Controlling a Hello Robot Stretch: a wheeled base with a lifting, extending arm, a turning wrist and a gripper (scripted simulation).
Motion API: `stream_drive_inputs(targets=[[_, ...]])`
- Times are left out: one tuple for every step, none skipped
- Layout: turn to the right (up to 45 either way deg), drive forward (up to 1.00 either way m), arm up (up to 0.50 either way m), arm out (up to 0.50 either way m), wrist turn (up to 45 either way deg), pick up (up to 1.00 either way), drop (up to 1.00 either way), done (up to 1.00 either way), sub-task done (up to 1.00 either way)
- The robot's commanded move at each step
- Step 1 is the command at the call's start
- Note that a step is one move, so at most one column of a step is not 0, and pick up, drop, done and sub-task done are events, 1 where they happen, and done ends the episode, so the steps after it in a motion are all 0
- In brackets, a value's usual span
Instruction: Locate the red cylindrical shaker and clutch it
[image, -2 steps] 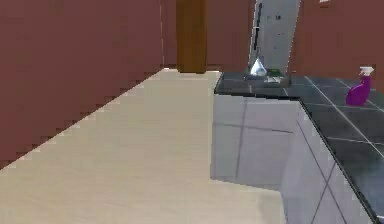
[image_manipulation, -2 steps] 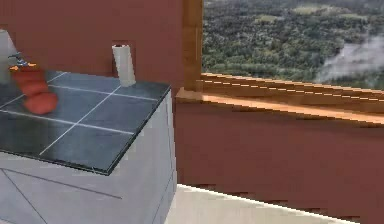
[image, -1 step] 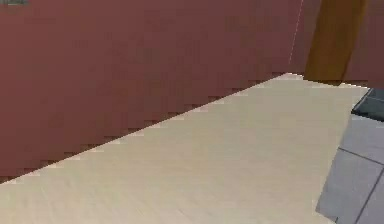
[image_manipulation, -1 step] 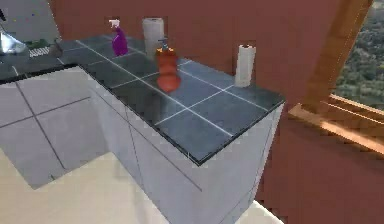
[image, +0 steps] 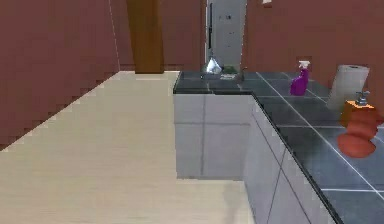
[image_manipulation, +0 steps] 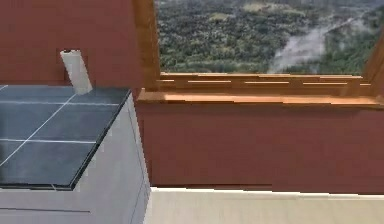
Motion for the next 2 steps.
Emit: stream_drive_inputs(targets=[[3.0, 0.00, 0.00, 0.00, 0.0, 0.00, 0.00, 0.00, 0.00], [-45.0, 0.00, 0.00, 0.00, 0.0, 0.00, 0.00, 0.00, 0.00]])
